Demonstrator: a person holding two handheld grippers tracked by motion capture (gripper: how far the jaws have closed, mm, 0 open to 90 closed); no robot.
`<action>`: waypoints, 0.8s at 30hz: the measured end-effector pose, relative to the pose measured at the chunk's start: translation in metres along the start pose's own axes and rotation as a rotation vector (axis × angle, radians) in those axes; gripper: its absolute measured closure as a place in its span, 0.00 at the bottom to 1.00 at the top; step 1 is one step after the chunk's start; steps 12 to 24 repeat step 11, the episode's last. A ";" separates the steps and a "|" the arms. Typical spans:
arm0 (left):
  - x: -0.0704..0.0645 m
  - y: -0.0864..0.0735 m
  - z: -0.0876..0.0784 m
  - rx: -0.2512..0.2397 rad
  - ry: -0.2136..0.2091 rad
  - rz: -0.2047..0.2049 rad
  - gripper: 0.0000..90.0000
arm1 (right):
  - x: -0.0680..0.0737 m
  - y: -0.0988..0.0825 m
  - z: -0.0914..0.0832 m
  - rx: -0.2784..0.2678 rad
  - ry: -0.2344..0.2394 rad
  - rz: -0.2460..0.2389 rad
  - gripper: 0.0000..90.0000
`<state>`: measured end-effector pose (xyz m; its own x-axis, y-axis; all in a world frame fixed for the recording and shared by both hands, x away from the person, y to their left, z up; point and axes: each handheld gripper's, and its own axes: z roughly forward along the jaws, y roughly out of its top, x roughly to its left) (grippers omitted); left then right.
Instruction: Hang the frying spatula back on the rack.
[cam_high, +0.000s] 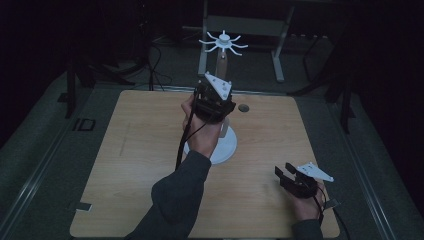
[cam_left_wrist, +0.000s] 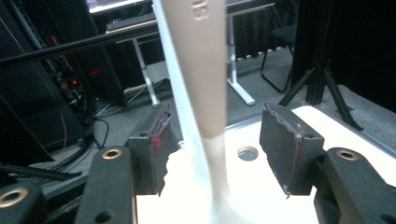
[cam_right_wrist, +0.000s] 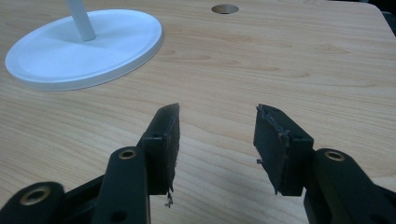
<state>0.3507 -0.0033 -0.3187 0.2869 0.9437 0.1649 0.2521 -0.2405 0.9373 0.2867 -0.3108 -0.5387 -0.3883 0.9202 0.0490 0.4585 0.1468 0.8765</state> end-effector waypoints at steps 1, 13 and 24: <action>0.000 -0.001 -0.001 -0.001 -0.007 0.000 0.47 | 0.000 0.000 0.000 0.000 -0.001 0.000 0.56; 0.003 -0.015 -0.017 0.000 -0.087 -0.010 0.44 | -0.001 -0.001 0.000 0.001 -0.006 0.002 0.56; 0.003 -0.015 -0.017 0.000 -0.087 -0.010 0.44 | -0.001 -0.001 0.000 0.001 -0.006 0.002 0.56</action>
